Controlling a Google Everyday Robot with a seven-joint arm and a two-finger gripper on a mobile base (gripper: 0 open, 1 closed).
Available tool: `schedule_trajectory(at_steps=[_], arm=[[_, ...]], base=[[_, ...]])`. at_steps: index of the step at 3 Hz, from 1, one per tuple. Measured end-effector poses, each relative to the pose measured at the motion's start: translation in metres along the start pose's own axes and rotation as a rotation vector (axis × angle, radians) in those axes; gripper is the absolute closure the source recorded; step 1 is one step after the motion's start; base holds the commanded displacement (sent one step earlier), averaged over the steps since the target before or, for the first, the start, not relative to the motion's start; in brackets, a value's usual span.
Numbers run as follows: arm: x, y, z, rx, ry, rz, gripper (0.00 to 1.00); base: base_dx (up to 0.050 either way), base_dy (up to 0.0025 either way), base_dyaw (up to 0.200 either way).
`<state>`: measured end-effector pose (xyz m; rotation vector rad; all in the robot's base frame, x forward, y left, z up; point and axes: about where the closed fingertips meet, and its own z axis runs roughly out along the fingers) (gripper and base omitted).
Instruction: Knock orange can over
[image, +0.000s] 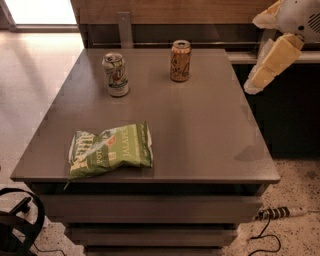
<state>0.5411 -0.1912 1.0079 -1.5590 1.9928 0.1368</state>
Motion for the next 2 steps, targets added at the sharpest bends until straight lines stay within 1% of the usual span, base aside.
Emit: schedule_trajectory(at_steps=[2], arm=[[-0.023, -0.045, 0.04, -0.061, -0.308, 0.042, 0.0]], base=[[0.0, 0.0, 0.0]])
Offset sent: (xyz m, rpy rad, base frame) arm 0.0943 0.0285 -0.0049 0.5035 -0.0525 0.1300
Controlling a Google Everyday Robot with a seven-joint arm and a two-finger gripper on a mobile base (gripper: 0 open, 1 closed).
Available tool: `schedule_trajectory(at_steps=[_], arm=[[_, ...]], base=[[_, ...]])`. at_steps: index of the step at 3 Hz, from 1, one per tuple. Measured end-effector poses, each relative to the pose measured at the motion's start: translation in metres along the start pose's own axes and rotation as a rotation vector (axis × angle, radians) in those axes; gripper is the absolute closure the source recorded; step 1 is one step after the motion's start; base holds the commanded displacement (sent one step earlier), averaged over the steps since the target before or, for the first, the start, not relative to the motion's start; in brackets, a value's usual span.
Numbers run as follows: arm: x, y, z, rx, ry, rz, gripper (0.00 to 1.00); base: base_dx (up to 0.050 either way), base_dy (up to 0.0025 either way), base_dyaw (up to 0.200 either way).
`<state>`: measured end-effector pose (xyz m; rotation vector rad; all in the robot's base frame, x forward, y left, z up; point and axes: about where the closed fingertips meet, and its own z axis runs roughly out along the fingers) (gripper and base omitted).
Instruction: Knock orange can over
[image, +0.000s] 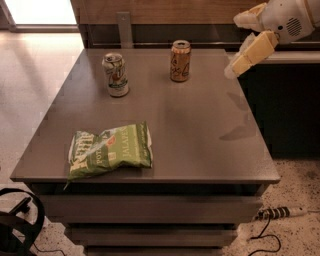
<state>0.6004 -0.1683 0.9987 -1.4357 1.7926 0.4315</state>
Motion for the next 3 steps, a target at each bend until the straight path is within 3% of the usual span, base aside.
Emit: schedule_trajectory(at_steps=[1, 2, 3], arm=[[-0.003, -0.023, 0.018, 0.003, -0.108, 0.035, 0.0], [0.0, -0.044, 0.032, 0.047, -0.144, 0.086, 0.0], [0.011, -0.069, 0.044, 0.123, -0.133, 0.168, 0.0]], base=[[0.0, 0.0, 0.0], [0.0, 0.0, 0.0], [0.0, 0.0, 0.0]])
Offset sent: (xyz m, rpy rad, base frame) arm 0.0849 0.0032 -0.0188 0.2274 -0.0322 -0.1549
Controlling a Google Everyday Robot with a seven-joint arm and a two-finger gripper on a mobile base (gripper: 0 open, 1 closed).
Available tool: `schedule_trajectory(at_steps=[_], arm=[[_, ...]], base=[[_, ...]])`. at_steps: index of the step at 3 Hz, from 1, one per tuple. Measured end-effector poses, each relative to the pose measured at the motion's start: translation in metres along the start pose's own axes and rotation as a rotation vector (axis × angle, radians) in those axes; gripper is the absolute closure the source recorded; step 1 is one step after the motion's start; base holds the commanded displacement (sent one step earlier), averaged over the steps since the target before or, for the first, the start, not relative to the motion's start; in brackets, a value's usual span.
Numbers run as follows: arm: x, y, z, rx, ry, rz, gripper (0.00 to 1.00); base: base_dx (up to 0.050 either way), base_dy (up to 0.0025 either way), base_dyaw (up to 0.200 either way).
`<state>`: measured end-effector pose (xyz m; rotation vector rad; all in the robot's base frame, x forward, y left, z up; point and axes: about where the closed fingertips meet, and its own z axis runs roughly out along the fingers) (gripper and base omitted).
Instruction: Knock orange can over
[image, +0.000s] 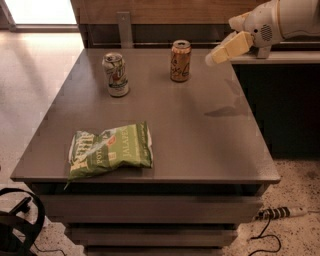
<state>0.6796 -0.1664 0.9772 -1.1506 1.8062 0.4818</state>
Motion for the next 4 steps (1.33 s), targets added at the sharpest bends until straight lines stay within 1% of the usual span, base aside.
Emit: schedule_trajectory(at_steps=[1, 2, 3, 4], arm=[[0.004, -0.023, 0.008, 0.052, 0.016, 0.044, 0.0], [0.0, -0.042, 0.012, 0.096, 0.022, 0.073, 0.0], [-0.001, -0.044, 0.012, 0.099, 0.021, 0.075, 0.0], [0.001, -0.044, 0.021, 0.097, 0.008, 0.081, 0.0]], base=[[0.0, 0.0, 0.0], [0.0, 0.0, 0.0], [0.0, 0.0, 0.0], [0.0, 0.0, 0.0]])
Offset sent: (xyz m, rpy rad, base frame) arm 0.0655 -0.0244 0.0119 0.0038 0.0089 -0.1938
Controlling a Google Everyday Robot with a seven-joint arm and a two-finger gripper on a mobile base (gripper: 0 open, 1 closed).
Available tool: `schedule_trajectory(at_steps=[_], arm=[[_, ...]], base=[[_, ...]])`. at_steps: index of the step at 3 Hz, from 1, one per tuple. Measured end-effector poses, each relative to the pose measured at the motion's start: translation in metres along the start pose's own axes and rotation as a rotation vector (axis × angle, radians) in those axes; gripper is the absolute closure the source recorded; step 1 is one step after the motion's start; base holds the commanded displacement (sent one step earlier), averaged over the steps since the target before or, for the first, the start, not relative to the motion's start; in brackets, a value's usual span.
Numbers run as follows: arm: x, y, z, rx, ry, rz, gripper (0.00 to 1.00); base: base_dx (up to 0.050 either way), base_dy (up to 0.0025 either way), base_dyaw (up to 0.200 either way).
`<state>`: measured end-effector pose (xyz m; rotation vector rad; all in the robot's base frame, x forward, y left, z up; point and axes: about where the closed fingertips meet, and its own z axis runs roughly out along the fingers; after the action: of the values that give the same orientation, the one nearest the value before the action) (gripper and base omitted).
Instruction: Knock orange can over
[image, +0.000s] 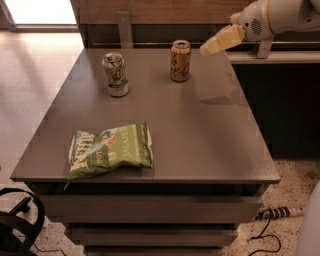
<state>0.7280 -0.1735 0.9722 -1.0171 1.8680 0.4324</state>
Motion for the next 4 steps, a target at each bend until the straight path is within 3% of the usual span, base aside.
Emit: schedule_trajectory(at_steps=[3, 4], arm=[[0.011, -0.021, 0.082, -0.007, -0.214, 0.096, 0.0], [0.022, -0.023, 0.094, -0.011, -0.245, 0.136, 0.0]], base=[[0.0, 0.0, 0.0], [0.0, 0.0, 0.0]])
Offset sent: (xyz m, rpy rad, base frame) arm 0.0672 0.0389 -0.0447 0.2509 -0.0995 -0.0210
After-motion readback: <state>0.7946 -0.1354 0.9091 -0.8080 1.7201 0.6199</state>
